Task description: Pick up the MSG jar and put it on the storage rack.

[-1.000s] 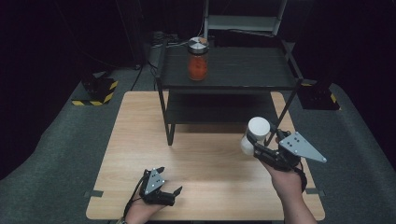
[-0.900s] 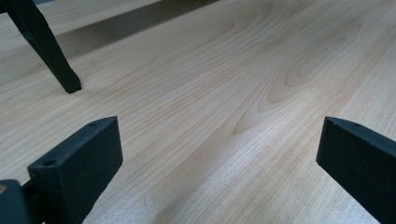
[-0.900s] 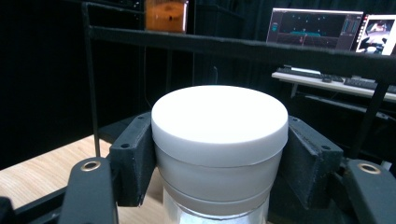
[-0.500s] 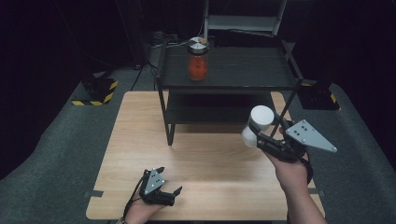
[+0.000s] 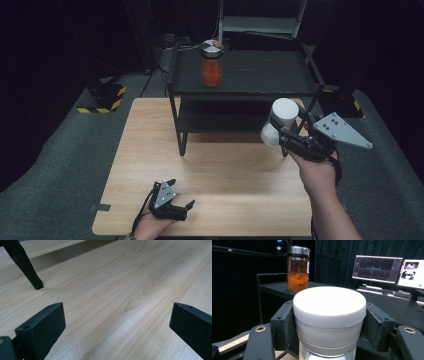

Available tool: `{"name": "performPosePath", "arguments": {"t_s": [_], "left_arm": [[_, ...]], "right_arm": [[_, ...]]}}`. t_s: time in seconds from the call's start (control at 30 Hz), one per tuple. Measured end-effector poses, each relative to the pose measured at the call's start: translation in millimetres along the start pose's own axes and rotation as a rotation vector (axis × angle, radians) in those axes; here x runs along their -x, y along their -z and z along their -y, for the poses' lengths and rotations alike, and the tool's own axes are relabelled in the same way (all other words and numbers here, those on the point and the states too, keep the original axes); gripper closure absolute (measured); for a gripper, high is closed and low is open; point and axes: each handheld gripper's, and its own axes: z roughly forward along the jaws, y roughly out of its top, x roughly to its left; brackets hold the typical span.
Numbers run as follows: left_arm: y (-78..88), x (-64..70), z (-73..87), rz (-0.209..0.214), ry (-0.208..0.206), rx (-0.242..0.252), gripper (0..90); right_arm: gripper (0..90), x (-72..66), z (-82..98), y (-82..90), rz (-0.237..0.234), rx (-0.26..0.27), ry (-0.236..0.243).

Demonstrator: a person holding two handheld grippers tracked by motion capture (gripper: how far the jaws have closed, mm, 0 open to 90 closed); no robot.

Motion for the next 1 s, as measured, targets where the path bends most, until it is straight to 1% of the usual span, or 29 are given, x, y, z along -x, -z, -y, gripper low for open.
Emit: {"name": "performPosePath", "arguments": {"t_s": [0.43, 0.57, 0.8, 0.93, 1.0], "left_arm": [[0.3, -1.1, 0.8, 0.004, 0.006, 0.003, 0.7], [0.6, -1.5, 1.2, 0.006, 0.007, 0.005, 0.7], [1.0, -2.3, 1.5, 0.008, 0.008, 0.006, 0.7], [1.3, -2.7, 2.0, 0.009, 0.01, 0.007, 0.7], [1.3, -2.7, 2.0, 0.009, 0.01, 0.008, 0.7]], "right_arm": [[33.7, 3.5, -22.4, -7.5, 0.009, 0.019, -0.003], [33.6, 7.4, -32.4, -13.5, 0.019, 0.026, -0.014], [33.7, 11.8, -43.7, -21.0, 0.035, 0.04, -0.025], [33.7, 13.9, -53.6, -27.9, 0.049, 0.046, -0.02], [33.7, 14.4, -55.4, -29.4, 0.049, 0.048, -0.02]]}}
